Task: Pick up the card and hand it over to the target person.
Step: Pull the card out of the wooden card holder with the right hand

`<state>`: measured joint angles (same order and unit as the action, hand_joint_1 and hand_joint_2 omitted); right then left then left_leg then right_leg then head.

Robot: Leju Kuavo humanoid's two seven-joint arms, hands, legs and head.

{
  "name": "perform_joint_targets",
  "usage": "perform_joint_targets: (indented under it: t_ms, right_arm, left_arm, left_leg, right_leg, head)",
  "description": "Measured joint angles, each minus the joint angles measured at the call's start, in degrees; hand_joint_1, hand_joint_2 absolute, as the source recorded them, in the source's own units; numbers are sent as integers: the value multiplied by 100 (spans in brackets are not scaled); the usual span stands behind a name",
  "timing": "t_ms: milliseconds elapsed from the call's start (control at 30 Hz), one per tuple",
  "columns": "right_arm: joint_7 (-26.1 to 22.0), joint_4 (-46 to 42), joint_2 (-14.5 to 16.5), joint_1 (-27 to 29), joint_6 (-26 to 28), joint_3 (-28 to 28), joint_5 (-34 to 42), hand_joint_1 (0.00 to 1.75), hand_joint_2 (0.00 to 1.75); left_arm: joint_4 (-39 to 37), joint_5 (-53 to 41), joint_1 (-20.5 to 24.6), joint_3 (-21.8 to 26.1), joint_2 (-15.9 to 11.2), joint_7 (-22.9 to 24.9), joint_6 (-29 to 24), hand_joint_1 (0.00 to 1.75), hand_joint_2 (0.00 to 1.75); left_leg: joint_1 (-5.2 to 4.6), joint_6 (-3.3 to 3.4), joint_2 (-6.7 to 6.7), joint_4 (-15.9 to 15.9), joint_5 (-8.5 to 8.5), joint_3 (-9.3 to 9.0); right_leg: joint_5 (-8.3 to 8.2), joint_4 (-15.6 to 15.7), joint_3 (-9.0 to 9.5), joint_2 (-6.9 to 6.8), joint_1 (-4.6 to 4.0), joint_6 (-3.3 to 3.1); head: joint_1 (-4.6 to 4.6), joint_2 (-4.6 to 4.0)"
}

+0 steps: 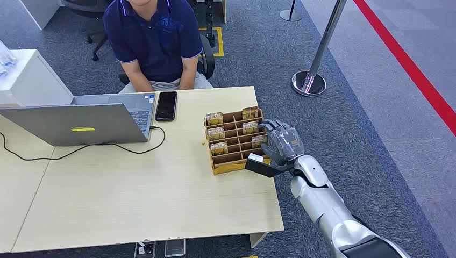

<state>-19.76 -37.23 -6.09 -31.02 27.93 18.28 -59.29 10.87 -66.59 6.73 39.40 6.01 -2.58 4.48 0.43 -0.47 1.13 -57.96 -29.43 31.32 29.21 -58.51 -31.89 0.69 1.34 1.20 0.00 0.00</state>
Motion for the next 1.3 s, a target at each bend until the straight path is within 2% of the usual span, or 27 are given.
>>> perform_joint_targets:
  t_ms: [167,367,467,600,633,800,1000,1133,1300]
  right_arm:
    - [15,72,29,-54,-2,45,-47,62,175]
    - [44,175,73,-150,-32,88,-93,79,175]
    - [83,228,98,-199,-53,116,-136,92,175]
    - [83,288,66,-251,-85,142,-163,130,175]
    - [81,294,58,-255,-85,142,-164,134,175]
    - [39,337,63,-271,-91,159,-158,144,175]
    - [38,398,98,-299,-46,171,-141,145,175]
    - [47,383,97,-297,-40,173,-139,144,175]
    - [11,396,116,-329,-19,167,-111,145,175]
  left_arm:
    - [-4,6,2,9,-6,4,-5,0,0]
    - [-5,19,-3,25,-9,4,-9,0,0]
    - [-6,23,-7,31,-12,5,-8,0,0]
    - [-7,26,-12,38,-11,8,-8,0,0]
    - [-7,27,-12,38,-10,8,-7,0,0]
    - [-4,35,-6,47,-6,4,-10,0,0]
    - [3,68,-12,75,-6,-107,-37,0,0]
    - [12,-14,-19,-15,-18,-234,-81,0,175]
    - [11,-106,-14,-111,-40,-269,-111,0,175]
  left_leg:
    - [1,0,-3,1,1,-1]
    - [0,-1,-10,2,3,2]
    - [-1,-1,-11,2,1,1]
    - [-1,0,-7,-1,-3,-1]
    - [0,0,-6,-1,-3,-2]
    - [-1,0,-4,-2,-3,0]
    - [0,-1,-7,-1,0,2]
    - [0,-1,-8,1,1,1]
    - [0,0,-6,-2,-2,-1]
  right_leg:
    - [-1,1,1,1,-1,-1]
    - [-5,1,-5,6,0,-3]
    - [-4,-1,-4,9,1,-2]
    - [1,-4,-1,8,1,0]
    - [1,-3,0,6,0,0]
    - [1,-4,0,5,1,2]
    - [-3,-3,-3,7,0,0]
    - [-3,-2,-3,7,0,-1]
    - [0,-4,-1,7,0,1]
  head:
    - [0,0]
    - [0,0]
    - [0,0]
    - [0,0]
    - [0,0]
    - [0,0]
    - [0,0]
    - [0,0]
    - [0,0]
